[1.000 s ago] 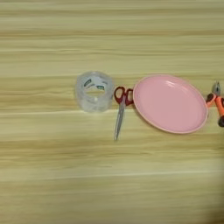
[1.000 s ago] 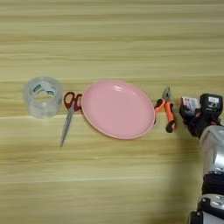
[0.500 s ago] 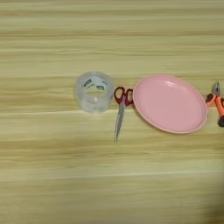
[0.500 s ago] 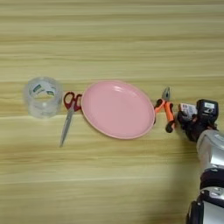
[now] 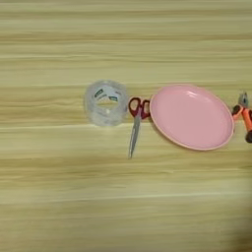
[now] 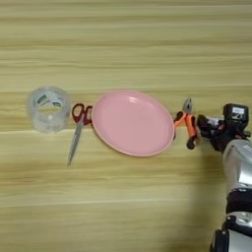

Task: Move the objects on the table

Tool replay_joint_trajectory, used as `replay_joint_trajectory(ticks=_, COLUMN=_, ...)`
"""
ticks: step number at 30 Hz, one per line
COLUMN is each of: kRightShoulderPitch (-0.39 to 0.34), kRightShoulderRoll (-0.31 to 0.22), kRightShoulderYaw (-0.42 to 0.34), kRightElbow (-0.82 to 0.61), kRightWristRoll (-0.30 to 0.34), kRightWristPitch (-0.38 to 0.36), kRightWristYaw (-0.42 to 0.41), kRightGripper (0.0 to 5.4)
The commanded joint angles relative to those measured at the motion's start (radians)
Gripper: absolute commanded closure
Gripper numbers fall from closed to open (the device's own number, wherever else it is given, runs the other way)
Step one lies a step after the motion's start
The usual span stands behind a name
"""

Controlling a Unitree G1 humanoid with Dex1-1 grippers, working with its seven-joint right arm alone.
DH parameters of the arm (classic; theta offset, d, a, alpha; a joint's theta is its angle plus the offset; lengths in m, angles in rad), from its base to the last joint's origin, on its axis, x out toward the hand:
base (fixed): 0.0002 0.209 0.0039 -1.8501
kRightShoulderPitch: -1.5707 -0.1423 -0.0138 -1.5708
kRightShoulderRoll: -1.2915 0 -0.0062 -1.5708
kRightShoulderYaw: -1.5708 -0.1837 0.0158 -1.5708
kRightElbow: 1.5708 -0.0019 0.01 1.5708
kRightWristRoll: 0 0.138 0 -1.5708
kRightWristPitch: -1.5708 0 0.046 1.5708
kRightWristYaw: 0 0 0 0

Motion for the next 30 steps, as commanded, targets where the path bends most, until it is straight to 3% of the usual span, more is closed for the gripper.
replay_joint_trajectory(ticks=1, kRightShoulderPitch=-0.017, kRightShoulderRoll=-0.009, kRightShoulderYaw=-0.011, kRightElbow=-0.131, kRightWristRoll=0.013, kRightWristPitch=-0.013, kRightWristYaw=-0.041, kRightGripper=1.43)
replay_joint_trajectory(ticks=7, kRightShoulderPitch=-0.001, kRightShoulderRoll=0.023, kRightShoulderYaw=0.017, kRightElbow=-0.183, kRightWristRoll=-0.003, kRightWristPitch=-0.012, kRightWristYaw=-0.064, kRightGripper=0.78)
replay_joint_trajectory(ticks=14, kRightShoulderPitch=-0.028, kRightShoulderRoll=0.056, kRightShoulderYaw=0.073, kRightElbow=-0.099, kRightWristRoll=-0.039, kRightWristPitch=-0.056, kRightWristYaw=-0.074, kRightGripper=0.04)
replay_joint_trajectory(ticks=30, kRightShoulderPitch=-0.049, kRightShoulderRoll=0.073, kRightShoulderYaw=0.118, kRightElbow=-0.027, kRightWristRoll=-0.049, kRightWristPitch=-0.11, kRightWristYaw=-0.074, kRightGripper=0.04)
